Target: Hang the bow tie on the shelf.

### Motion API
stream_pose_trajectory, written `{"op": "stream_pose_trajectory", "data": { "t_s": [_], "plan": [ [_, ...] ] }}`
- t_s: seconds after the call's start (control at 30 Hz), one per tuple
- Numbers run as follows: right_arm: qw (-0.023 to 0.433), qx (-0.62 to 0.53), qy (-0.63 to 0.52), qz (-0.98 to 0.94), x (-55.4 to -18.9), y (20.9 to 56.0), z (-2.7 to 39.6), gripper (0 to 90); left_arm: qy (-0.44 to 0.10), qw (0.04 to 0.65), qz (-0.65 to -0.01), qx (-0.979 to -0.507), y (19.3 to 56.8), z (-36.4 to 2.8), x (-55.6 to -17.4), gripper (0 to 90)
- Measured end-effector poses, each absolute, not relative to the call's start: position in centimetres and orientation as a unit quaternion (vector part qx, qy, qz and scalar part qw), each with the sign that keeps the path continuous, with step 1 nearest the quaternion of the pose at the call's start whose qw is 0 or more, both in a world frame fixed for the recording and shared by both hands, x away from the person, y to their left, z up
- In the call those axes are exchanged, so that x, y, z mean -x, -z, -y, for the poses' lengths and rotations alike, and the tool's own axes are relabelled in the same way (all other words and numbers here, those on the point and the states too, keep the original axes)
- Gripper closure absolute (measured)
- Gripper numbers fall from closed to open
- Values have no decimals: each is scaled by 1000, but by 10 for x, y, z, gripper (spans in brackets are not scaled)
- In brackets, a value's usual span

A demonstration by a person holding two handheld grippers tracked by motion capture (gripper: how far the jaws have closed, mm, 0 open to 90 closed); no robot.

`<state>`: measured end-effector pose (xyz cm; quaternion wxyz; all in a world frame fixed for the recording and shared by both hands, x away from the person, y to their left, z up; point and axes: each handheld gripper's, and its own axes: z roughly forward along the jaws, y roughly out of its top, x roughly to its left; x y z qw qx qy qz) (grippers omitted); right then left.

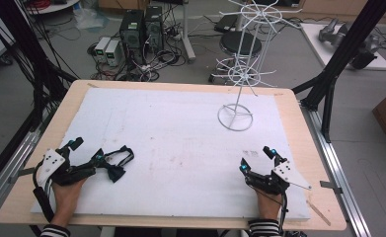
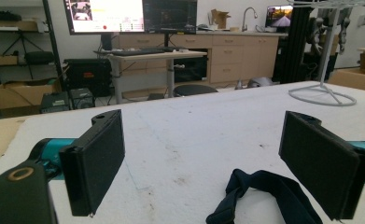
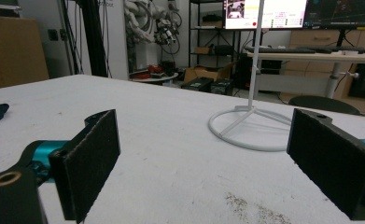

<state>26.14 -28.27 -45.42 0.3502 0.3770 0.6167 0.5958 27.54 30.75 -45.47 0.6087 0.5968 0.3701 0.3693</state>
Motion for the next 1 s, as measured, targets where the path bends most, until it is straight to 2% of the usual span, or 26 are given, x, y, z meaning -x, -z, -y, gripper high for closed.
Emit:
{"op": "stream_pose_trajectory", "data": {
  "t_s": [1.0],
  "plan": [
    [354,-379,-594,-615,-261,454,282,87,-371,609,-367,-597,455,-308,-275,148]
  ]
}}
